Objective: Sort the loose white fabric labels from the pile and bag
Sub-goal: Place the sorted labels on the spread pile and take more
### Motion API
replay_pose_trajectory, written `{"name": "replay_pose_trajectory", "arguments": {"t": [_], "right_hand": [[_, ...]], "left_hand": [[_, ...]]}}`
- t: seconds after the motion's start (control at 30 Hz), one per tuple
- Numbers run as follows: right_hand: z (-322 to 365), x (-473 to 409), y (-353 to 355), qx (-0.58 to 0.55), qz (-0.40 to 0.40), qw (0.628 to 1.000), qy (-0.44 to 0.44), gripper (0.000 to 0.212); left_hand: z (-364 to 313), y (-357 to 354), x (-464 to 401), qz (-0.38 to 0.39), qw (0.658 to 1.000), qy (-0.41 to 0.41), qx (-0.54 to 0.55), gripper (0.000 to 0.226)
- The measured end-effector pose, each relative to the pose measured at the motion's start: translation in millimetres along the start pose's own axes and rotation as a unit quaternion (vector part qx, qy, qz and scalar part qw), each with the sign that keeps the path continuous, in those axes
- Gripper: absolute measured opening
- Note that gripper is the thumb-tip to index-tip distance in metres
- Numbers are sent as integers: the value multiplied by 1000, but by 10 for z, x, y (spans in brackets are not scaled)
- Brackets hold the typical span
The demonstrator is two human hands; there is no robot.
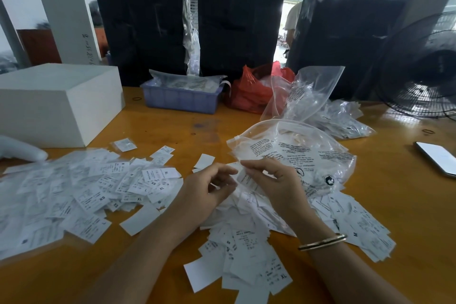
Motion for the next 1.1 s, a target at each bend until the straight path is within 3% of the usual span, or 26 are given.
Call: {"name": "replay_pose_trajectory", "arguments": {"t": [0.2,0.37,0.5,0.6,0.7,0.83,1.1], "right_hand": [[-31,20,-80,-13,18,999,-24,38],[-128,37,7,-159,29,974,-156,51],[-196,72,0,-44,108,967,-226,53],[-146,45,3,-107,45,969,-216,38],[-43,14,72,-178,-17,964,-196,12],[46,14,116,-131,3,980,-146,21],[91,13,159,-42,43,991,-121,24]], "left_hand": [[14,11,-20,-12,998,37,41,19],[25,52,-61,-40,993,58,95,16],[41,61,-50,-51,991,64,103,6],[48,88,-52,-53,990,66,110,4],[43,110,-52,-49,990,70,115,19],[55,96,-57,-21,990,68,119,10],[-20,77,-34,29,989,67,132,18]]}}
Point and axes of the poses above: each hand's wrist, its own x-axis away from the middle knuckle, its own y-axis out of the back of the hand, z = x × y, the point moved 1 cm from there along -x, towards the middle knuckle, and after that the axes turned 6 degrees about -x, right-handed, at the moved point
